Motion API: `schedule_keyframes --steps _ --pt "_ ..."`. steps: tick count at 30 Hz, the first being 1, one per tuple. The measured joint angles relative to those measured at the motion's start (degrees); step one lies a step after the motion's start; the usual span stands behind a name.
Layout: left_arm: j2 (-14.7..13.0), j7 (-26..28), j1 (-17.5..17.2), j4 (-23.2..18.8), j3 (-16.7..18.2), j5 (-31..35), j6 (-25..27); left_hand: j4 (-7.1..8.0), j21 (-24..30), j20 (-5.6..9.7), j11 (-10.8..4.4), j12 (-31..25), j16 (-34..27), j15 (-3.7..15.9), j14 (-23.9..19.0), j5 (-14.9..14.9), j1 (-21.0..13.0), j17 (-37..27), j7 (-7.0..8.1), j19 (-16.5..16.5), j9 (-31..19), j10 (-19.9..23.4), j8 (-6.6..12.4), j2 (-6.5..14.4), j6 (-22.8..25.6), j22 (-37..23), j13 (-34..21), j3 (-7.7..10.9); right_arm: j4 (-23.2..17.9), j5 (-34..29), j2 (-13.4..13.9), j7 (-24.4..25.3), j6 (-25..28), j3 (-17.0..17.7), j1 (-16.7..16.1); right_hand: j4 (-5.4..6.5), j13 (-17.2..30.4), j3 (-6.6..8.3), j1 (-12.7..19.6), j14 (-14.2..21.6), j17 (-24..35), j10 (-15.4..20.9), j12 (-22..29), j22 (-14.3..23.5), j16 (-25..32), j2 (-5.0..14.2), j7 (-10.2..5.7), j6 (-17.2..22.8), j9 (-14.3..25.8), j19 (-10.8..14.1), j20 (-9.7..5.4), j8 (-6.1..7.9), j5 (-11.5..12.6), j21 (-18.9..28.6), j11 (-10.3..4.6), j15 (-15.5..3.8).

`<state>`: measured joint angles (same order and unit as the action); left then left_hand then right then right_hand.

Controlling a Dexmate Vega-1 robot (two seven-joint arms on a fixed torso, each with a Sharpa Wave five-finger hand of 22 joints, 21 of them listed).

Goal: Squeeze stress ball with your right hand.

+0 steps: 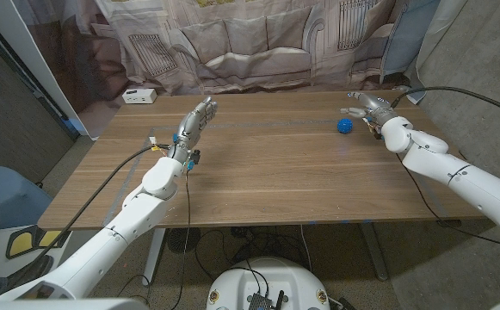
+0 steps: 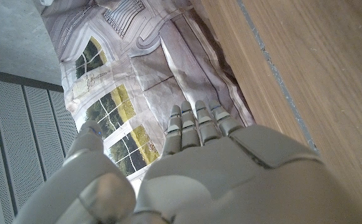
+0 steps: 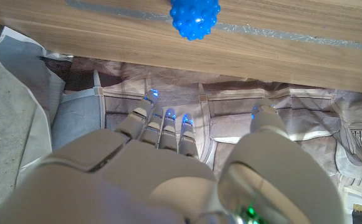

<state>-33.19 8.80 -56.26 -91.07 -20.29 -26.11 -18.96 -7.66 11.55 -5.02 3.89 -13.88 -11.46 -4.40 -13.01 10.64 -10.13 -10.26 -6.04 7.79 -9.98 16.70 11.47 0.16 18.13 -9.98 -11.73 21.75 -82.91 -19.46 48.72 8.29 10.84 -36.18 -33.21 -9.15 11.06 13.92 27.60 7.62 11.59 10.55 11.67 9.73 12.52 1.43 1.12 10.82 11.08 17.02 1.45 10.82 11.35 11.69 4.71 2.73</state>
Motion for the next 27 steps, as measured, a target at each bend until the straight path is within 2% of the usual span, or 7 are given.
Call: schedule_keyframes --steps 6,11,14,20,27 --pt "0.0 0.2 -0.3 -0.2 0.0 0.0 0.0 0.00 0.0 0.00 0.00 0.0 0.0 0.00 0.0 0.0 0.0 0.0 0.00 0.0 0.0 0.0 0.00 0.0 0.0 0.0 0.0 0.00 0.1 -1.0 -0.1 -1.1 1.0 -0.9 0.7 -0.63 0.0 0.63 1.8 0.4 -0.1 0.0 0.0 0.0 0.0 -0.41 -0.10 -0.5 0.0 0.6 -0.02 0.00 0.0 0.0 0.00 -0.38" --pt "0.0 0.3 -0.5 -0.4 0.1 0.0 0.0 0.00 0.0 0.00 -0.11 0.0 0.2 0.00 0.0 0.0 0.0 0.0 0.00 0.0 0.0 0.1 0.00 0.0 0.0 0.0 0.0 0.00 0.1 -2.0 -0.2 -2.2 2.0 -1.7 1.4 -1.66 0.0 1.66 5.4 0.6 -0.1 -0.3 0.0 -0.1 0.0 -0.69 -0.29 -0.9 0.3 1.5 0.90 0.45 0.3 0.0 -0.33 -0.60" --pt "0.0 0.5 -0.7 -0.6 0.1 0.0 0.0 0.00 0.0 0.00 -0.11 0.0 0.2 0.00 0.0 0.0 0.0 0.0 0.00 0.0 0.0 0.1 0.00 0.0 0.0 0.0 0.0 0.00 0.1 -2.6 -0.3 -2.8 2.5 -2.2 1.8 -1.69 0.2 2.10 7.0 0.7 -0.1 -0.6 0.0 -0.1 0.0 -0.98 -1.06 -0.2 0.3 1.9 1.31 0.85 0.3 0.0 -0.63 -0.68" --pt "0.0 0.8 -1.2 -1.1 0.3 0.0 0.0 0.00 0.0 0.00 -0.11 0.0 0.2 0.00 0.0 0.0 0.0 0.0 0.00 0.0 0.0 0.1 0.00 0.0 0.0 0.0 0.0 0.00 0.7 -3.5 -0.7 -4.6 3.2 -3.4 3.0 -1.63 0.3 2.75 8.9 0.7 -0.1 -0.6 0.0 -0.1 0.0 -1.48 -1.35 0.1 0.5 2.5 1.59 1.07 0.8 0.0 -0.63 -0.68" --pt "-0.2 1.0 -1.6 -1.5 0.5 0.0 0.1 0.00 0.0 0.00 -0.11 0.0 0.2 0.00 0.0 0.0 0.0 0.0 0.00 0.0 0.0 0.1 0.00 0.0 0.6 0.0 0.0 0.00 1.9 -3.9 -1.5 -6.4 3.5 -4.5 4.5 -1.45 0.3 3.73 11.8 2.4 -0.4 -0.4 0.0 -0.1 0.0 -2.57 -0.17 0.4 0.5 5.4 1.56 1.07 0.8 0.2 -0.86 -0.85"
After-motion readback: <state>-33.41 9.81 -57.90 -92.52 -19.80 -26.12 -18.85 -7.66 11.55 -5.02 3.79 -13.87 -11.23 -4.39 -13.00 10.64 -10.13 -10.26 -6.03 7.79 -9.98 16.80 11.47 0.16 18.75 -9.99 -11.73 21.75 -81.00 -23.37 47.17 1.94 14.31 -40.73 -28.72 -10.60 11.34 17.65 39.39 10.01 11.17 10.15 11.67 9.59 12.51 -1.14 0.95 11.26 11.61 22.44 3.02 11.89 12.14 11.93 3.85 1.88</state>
